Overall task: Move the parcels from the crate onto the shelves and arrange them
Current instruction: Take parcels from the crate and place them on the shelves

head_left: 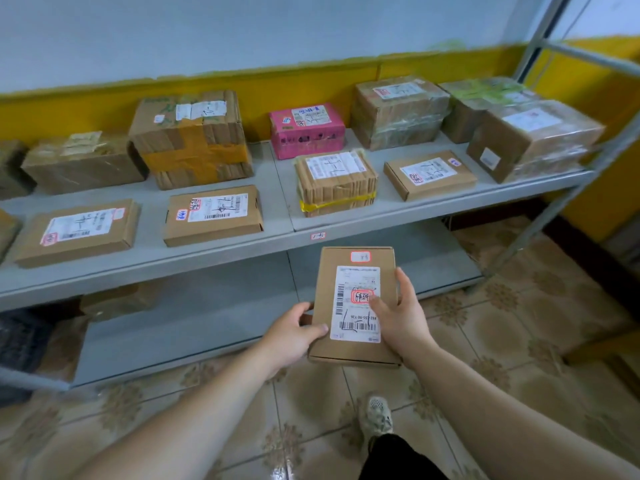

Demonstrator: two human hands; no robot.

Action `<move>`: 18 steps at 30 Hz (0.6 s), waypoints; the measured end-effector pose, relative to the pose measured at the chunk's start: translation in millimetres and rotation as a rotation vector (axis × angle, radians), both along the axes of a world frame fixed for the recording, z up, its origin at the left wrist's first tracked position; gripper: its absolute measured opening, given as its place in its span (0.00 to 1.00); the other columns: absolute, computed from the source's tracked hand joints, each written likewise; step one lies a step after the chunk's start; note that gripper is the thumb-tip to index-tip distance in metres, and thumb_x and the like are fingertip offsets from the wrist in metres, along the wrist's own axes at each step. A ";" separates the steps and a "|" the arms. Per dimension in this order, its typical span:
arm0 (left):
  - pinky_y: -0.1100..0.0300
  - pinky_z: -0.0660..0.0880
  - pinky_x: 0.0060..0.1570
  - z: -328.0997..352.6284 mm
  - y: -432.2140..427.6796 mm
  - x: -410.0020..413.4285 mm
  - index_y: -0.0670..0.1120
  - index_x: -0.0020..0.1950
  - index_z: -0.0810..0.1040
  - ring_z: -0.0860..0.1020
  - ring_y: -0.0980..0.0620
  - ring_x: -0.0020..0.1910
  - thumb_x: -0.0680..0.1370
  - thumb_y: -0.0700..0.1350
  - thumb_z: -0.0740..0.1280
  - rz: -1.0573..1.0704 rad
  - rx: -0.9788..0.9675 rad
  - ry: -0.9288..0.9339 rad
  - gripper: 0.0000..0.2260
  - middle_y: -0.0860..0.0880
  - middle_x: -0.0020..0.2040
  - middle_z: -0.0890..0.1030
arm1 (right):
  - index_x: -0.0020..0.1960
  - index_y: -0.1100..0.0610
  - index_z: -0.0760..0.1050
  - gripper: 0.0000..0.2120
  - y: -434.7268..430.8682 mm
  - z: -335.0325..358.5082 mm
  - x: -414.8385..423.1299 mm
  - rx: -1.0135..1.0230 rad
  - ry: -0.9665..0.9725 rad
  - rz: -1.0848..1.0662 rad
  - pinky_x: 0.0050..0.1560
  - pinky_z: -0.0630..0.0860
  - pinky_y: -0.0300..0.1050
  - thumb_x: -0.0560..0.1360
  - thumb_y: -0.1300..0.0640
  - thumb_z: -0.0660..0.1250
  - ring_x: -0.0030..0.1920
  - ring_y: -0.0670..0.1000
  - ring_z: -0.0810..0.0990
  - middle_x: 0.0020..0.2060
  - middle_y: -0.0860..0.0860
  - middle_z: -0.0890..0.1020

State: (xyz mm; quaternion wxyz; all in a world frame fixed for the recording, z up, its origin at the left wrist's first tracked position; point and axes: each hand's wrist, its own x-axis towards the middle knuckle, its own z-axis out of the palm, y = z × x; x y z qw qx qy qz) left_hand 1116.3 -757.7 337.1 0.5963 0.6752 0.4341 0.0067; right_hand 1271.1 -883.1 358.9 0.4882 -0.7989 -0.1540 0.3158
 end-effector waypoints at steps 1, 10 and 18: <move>0.50 0.74 0.62 -3.7 0.9 3.8 0.49 0.68 0.72 0.81 0.51 0.54 0.75 0.45 0.70 -0.009 0.000 0.019 0.21 0.54 0.53 0.81 | 0.77 0.39 0.56 0.31 0.0 -3.6 4.5 -0.006 0.017 0.000 0.40 0.76 0.39 0.80 0.53 0.66 0.44 0.39 0.80 0.49 0.39 0.79; 0.47 0.72 0.65 -58.1 31.3 86.2 0.50 0.74 0.66 0.78 0.45 0.60 0.68 0.57 0.71 -0.003 -0.058 0.159 0.36 0.48 0.64 0.77 | 0.79 0.42 0.53 0.33 29.2 -66.0 93.1 -0.077 0.145 0.000 0.49 0.78 0.43 0.80 0.53 0.66 0.46 0.40 0.79 0.61 0.45 0.76; 0.56 0.76 0.57 -188.6 90.2 161.4 0.48 0.69 0.71 0.81 0.53 0.52 0.77 0.44 0.69 0.000 -0.038 0.132 0.21 0.53 0.54 0.81 | 0.78 0.41 0.55 0.31 100.9 -200.1 159.2 -0.088 0.182 0.009 0.55 0.82 0.52 0.80 0.53 0.66 0.52 0.49 0.83 0.61 0.47 0.78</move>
